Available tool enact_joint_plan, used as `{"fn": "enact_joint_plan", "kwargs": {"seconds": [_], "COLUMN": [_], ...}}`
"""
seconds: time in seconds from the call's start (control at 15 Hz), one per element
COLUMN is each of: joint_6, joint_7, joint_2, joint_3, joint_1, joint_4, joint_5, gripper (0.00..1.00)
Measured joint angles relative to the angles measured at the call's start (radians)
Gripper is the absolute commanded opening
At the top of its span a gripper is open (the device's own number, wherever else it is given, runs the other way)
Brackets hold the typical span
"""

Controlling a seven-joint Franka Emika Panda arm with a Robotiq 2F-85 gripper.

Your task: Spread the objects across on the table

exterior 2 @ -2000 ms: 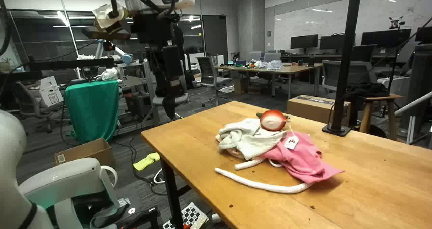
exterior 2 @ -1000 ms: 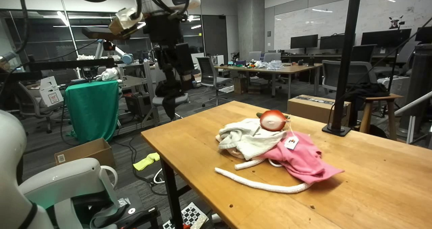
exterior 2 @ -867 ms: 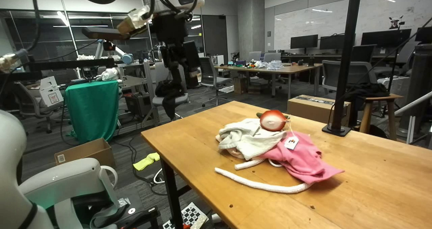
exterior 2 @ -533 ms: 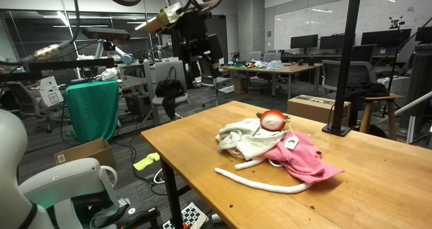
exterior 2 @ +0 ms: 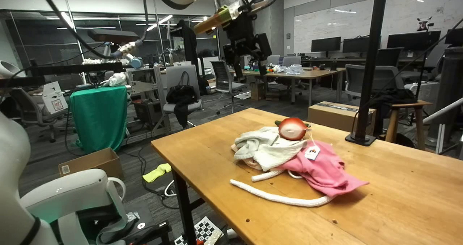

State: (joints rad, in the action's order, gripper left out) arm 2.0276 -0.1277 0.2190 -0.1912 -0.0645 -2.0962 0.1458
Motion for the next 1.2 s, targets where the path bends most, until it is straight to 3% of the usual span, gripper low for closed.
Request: {"fn": "enact_joint_plan", "kwargs": {"seconds": [0.47,1.2], "joint_6": [-0.001,0.000], "joint_7": [0.033,0.033], "joint_2": [-0.204,-0.393], "joint_3": [0.016,0.081], "joint_1": [-0.003,-0.003], "joint_4": [0.169,0.246], "joint_5": [0.008,0.007], "gripper": [1.00,1.00]}}
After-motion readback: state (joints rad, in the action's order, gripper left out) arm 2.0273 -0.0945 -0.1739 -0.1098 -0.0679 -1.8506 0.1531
